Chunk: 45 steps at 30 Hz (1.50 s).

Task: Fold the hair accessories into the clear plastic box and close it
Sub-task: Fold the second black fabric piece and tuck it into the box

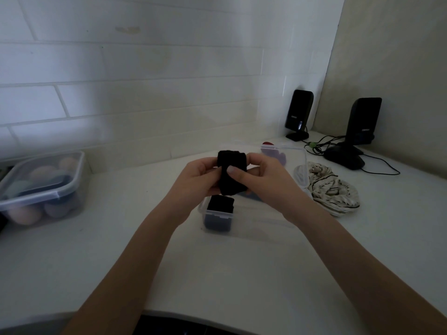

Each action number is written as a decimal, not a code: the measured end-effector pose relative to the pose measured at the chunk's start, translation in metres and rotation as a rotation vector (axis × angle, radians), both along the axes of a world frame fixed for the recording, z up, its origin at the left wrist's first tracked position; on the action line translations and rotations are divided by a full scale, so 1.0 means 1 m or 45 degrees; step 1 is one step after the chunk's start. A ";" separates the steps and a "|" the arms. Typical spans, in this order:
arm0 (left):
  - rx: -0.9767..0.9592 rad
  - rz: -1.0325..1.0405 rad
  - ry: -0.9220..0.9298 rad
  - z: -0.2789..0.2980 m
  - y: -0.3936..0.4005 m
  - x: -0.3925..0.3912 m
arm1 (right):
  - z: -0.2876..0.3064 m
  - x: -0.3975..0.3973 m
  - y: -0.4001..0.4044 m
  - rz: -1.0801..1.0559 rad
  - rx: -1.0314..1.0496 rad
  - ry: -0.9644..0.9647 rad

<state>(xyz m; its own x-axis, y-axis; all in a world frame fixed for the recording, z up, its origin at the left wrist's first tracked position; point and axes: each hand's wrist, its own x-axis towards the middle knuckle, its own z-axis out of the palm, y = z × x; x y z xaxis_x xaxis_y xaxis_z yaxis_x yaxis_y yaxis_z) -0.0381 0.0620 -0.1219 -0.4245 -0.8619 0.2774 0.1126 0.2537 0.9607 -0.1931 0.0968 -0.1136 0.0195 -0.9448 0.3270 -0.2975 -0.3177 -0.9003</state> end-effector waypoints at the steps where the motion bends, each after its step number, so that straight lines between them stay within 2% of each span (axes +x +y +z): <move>1: 0.003 -0.001 0.007 0.000 0.000 -0.001 | 0.000 0.000 0.000 -0.007 0.012 -0.005; 19: -0.007 -0.054 0.010 -0.001 -0.001 -0.001 | 0.003 0.002 0.005 -0.059 0.145 -0.224; 23: -0.150 -0.067 -0.061 -0.002 0.002 0.000 | 0.003 0.003 0.004 -0.092 0.147 -0.274; 29: -0.146 -0.047 -0.111 -0.003 0.000 0.001 | 0.003 0.003 0.002 -0.184 0.108 -0.177; 34: -0.113 -0.068 -0.137 -0.001 0.003 0.000 | 0.005 0.002 0.005 -0.075 0.025 -0.075; 45: -0.128 -0.191 -0.309 0.002 0.007 0.000 | 0.010 -0.001 0.011 0.020 -0.037 -0.297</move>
<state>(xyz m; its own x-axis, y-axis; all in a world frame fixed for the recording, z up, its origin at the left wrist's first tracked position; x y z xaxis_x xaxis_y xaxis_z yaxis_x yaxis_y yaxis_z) -0.0385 0.0692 -0.1202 -0.6092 -0.7581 0.2328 -0.0740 0.3465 0.9351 -0.1937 0.1080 -0.1033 -0.0449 -0.9351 0.3516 -0.0772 -0.3477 -0.9344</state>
